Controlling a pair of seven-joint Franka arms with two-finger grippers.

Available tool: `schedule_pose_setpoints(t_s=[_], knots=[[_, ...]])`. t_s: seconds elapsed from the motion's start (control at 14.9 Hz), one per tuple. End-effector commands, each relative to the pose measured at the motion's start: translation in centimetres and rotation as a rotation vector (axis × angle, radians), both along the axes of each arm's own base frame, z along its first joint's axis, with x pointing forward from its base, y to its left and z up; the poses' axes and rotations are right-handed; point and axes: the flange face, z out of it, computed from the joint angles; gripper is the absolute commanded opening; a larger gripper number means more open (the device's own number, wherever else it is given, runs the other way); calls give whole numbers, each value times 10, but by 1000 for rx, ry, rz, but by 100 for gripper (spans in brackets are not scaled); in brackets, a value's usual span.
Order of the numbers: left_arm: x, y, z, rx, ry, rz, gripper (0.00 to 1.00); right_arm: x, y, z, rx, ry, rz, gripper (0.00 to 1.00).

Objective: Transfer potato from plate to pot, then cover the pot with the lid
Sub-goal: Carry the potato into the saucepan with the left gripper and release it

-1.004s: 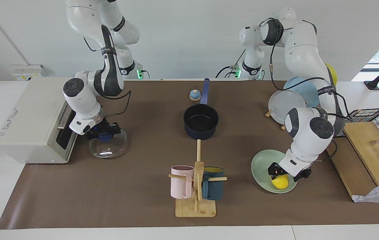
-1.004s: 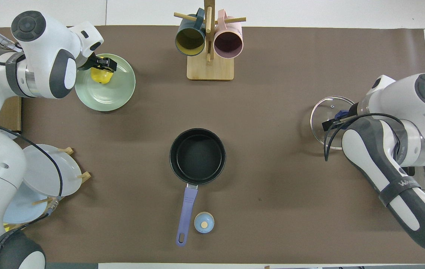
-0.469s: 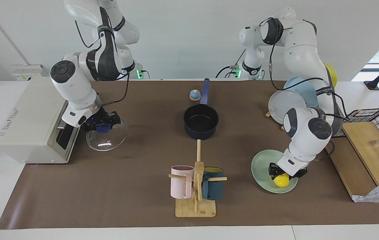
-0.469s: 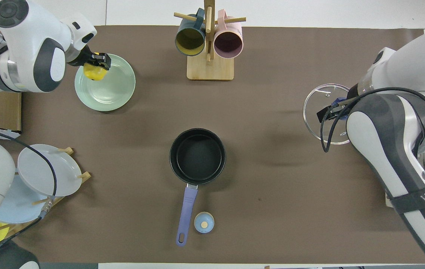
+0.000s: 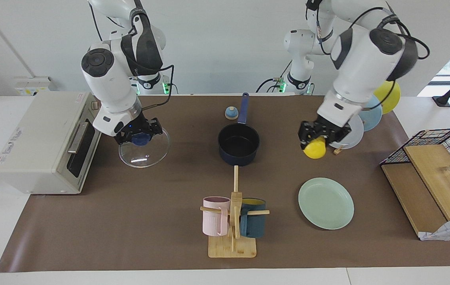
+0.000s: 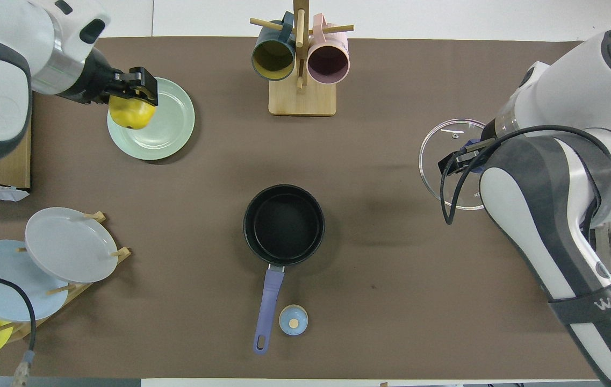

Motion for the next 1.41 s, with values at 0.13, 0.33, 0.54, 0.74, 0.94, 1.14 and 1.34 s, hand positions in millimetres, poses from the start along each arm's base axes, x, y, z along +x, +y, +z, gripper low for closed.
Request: schedule_pose_setpoints(t_s=[0.13, 0.33, 0.54, 0.74, 0.94, 1.14, 1.34], knots=[[-94, -57, -68, -14, -36, -33, 0, -2, 20, 7, 10, -11, -28, 0], [-125, -85, -136, -72, -134, -30, 0, -2, 22, 7, 14, -13, -29, 0], [-139, -116, -172, -72, -114, -34, 0, -3, 23, 7, 13, -14, -48, 0], [-154, -128, -177, -66, -106, -65, 0, -3, 24, 6, 13, -14, -46, 0], [-156, -130, -193, -56, -98, -73, 0, -3, 24, 6, 13, -14, -46, 0], [-153, -130, -211, -26, -131, -108, 0, -3, 24, 6, 13, -14, -46, 0], [-156, -128, -229, -46, -159, -110, 0, -3, 24, 6, 13, -14, -46, 0]])
